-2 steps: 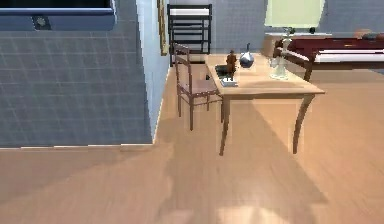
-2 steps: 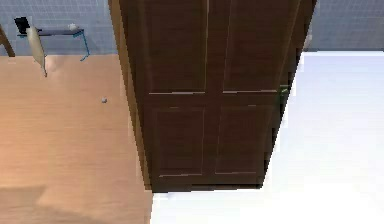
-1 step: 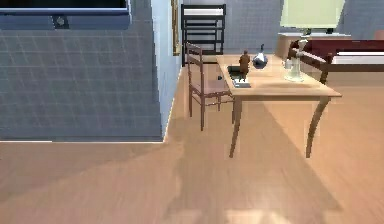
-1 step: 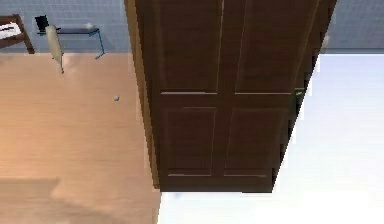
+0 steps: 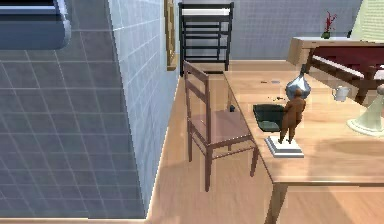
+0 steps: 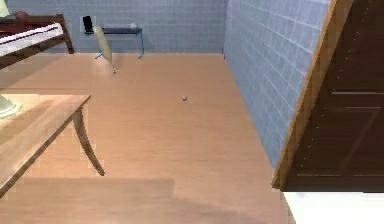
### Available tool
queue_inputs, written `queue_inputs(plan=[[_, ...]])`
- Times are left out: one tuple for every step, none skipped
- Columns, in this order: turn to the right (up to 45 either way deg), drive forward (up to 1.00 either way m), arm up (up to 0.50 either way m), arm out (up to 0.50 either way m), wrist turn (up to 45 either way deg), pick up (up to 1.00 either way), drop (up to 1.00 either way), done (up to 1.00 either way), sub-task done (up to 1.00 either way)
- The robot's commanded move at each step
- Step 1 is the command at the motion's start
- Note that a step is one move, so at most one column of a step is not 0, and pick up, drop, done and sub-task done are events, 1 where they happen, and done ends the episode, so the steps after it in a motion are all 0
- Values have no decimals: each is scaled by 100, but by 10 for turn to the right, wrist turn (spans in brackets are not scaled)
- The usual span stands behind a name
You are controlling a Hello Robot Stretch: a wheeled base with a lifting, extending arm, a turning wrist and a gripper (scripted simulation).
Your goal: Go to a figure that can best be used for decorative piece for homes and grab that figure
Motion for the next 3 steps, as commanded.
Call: queue_inputs(plan=[[-90,0,0,0,0,0,0,0,0],[0,10,0,0,0,0,0,0,0],[-420,0,0,0,0,0,0,0,0]])
